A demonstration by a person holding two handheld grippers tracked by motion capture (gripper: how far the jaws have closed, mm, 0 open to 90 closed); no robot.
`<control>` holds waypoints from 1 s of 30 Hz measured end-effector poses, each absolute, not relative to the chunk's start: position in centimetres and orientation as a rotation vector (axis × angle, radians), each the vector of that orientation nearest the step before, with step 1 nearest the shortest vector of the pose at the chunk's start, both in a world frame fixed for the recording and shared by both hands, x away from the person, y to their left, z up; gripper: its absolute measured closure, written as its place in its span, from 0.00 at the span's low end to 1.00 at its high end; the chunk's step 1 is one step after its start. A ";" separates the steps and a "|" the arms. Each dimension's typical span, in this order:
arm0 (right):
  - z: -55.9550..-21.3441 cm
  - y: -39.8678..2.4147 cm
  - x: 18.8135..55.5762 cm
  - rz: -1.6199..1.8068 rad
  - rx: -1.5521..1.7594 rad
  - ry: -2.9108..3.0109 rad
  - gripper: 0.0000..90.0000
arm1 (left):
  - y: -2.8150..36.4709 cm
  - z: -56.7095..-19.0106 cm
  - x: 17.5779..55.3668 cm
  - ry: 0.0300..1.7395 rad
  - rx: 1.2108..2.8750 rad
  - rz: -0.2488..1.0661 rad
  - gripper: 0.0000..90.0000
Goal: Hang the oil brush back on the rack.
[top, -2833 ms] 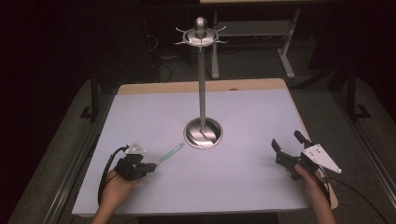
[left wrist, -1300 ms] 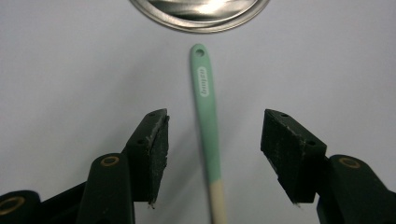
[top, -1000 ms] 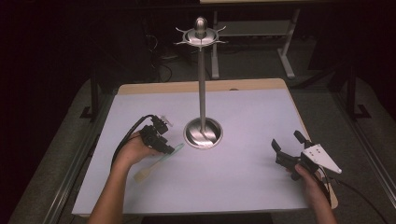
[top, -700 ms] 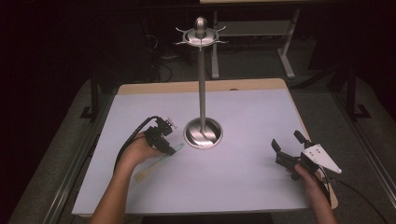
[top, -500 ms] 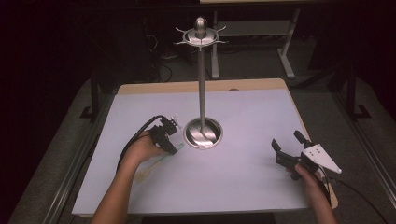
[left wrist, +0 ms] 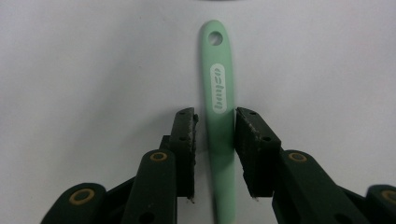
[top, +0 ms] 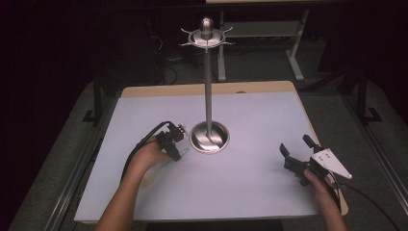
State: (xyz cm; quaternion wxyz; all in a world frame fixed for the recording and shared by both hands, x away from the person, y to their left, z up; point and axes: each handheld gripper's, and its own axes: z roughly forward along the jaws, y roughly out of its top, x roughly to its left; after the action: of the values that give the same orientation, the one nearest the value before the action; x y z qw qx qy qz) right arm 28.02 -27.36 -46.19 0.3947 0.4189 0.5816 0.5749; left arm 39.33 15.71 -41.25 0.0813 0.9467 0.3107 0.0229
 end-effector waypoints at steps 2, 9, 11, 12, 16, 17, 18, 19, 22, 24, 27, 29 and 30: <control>-46.2 -27.4 28.0 1.458 1.063 1.474 0.12 | 15.7 -41.2 39.3 0.927 2.832 0.065 0.77; -46.2 -27.4 28.0 1.458 1.063 1.476 0.12 | 15.4 -41.3 39.2 0.924 2.846 0.071 0.81; -46.2 -27.4 28.0 1.457 1.062 1.476 0.12 | 15.2 -41.3 39.1 0.908 2.864 0.091 0.82; -46.2 -27.4 28.0 1.457 1.062 1.476 0.12 | 15.1 -41.3 39.0 0.922 2.864 0.097 0.83; -46.2 -27.4 28.0 1.457 1.062 1.477 0.12 | 14.7 -41.3 38.9 0.934 2.883 0.120 0.84; -46.2 -27.4 28.0 1.457 1.063 1.474 0.12 | 14.8 -41.3 39.0 0.944 2.881 0.112 0.85; -46.2 -27.4 28.0 1.457 1.063 1.474 0.12 | 14.8 -41.3 39.0 0.955 2.874 0.104 0.85; -46.2 -27.4 28.0 1.457 1.063 1.474 0.12 | 14.9 -41.3 39.1 0.961 2.869 0.096 0.85; -46.2 -27.4 28.0 1.457 1.062 1.474 0.12 | 14.9 -41.3 39.1 0.973 2.863 0.094 0.86; -46.2 -27.3 28.0 1.458 1.062 1.473 0.12 | 14.9 -41.3 39.1 0.980 2.865 0.095 0.86; -46.2 -27.4 28.0 1.458 1.062 1.472 0.12 | 14.9 -41.3 39.1 0.986 2.858 0.095 0.87; -46.2 -27.4 28.0 1.457 1.062 1.473 0.12 | 15.3 -41.3 39.1 0.986 2.834 0.068 0.87; -46.2 -27.4 28.0 1.457 1.062 1.473 0.12 | 15.4 -41.3 39.1 0.990 2.822 0.066 0.87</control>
State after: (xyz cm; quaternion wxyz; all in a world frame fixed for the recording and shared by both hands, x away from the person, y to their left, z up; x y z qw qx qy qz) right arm 28.01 -27.36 -46.19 0.3954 0.4191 0.5810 0.5748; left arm 39.15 15.42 -41.30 0.0752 0.9408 0.3299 0.0218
